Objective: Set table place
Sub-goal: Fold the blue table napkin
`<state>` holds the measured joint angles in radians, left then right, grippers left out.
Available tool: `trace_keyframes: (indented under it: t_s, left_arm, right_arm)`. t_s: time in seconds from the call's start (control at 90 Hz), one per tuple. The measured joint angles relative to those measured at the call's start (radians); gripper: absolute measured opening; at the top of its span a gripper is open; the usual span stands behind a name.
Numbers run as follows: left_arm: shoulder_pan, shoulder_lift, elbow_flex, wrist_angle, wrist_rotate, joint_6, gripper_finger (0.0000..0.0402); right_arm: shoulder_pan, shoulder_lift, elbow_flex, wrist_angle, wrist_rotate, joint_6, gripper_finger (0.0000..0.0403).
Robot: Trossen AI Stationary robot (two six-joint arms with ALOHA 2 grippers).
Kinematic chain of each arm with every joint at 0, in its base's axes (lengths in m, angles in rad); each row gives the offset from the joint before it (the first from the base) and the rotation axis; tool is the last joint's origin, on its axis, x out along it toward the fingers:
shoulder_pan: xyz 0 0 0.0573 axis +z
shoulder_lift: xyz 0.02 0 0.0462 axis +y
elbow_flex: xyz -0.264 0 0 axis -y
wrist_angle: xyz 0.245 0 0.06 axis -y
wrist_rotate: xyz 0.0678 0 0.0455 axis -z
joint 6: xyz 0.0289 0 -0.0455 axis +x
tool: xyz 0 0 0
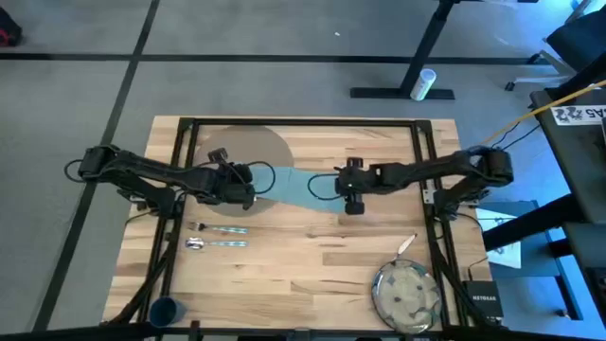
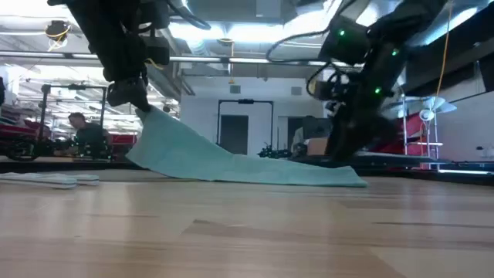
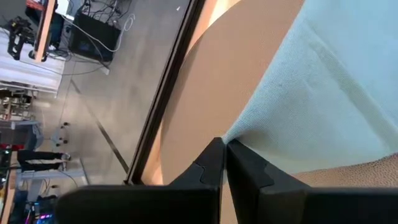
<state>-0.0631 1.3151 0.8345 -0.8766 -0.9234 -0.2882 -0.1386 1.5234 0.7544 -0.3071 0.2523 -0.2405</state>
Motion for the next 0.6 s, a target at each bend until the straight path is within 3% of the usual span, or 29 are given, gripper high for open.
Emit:
trace_keyframes:
  t_s: [0.189,0.378,0.6]
  left_arm:
    - [0.000,0.000,0.000,-0.001,0.000,0.006,0.0000]
    - [0.000,0.000,0.000,-0.001,0.000,0.002,0.0000]
    - [0.000,0.000,0.000,-0.003,0.001,0.000,0.0000]
  right_arm:
    - [-0.042,0.001,0.000,0.026,-0.006,0.000,0.0175]
    - [-0.054,0.017,0.000,0.048,-0.090,0.001,0.0175]
    - [-0.053,0.098,0.000,0.099,-0.126,0.003,0.0175]
